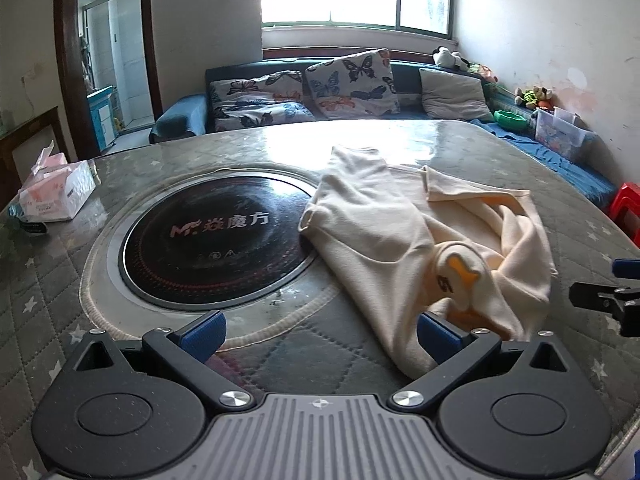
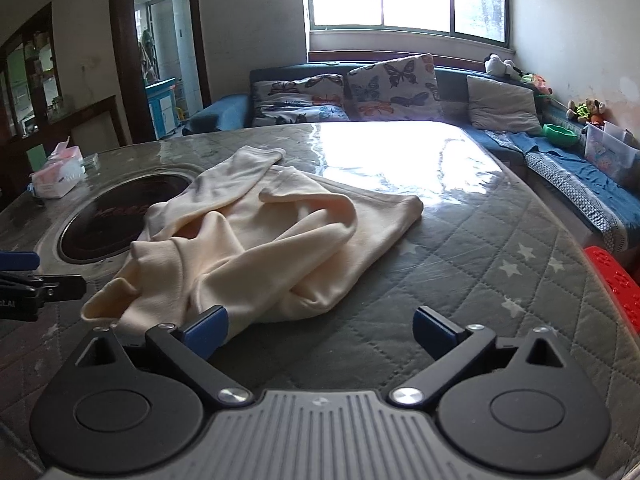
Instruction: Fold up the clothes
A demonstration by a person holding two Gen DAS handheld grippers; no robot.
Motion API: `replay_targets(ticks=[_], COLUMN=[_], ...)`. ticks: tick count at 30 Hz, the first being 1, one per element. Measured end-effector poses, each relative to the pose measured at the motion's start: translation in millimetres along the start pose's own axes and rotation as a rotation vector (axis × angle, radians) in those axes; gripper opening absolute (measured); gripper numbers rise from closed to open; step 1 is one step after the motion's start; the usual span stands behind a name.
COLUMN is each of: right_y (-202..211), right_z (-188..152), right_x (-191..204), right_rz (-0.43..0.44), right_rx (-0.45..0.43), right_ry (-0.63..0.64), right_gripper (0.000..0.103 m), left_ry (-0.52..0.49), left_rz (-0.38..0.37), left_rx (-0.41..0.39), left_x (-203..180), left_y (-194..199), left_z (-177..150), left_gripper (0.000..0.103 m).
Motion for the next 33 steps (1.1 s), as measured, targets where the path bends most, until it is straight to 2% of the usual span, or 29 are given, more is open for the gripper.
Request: replay_targets(ticks=[17, 33], right_y=[3, 13], right_z=[2, -5], right_x=[6, 16], right_rz=[0.027, 0.064], right_rx=[0.021, 0.036], right_ry=[-0.015, 0.013], right_gripper=[0.086, 0.083], left_ry=[-0.03, -0.053], left_rz=[-0.044, -0.051], left_rx=[0.006, 0.054], left_x=[-20, -32], left_y=[-1, 10], left_z=[13, -11], left_gripper=[0.103, 0.103])
Point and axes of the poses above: each gripper's, at about its wrist camera, not at the fingertips, and y roughly against the way its jaws point, x to its left, z to its top, the point moved 3 cm from there along -y, roughly the way its jaws point, and after that the axes turned 3 degrees about y, right-handed, at the moved point
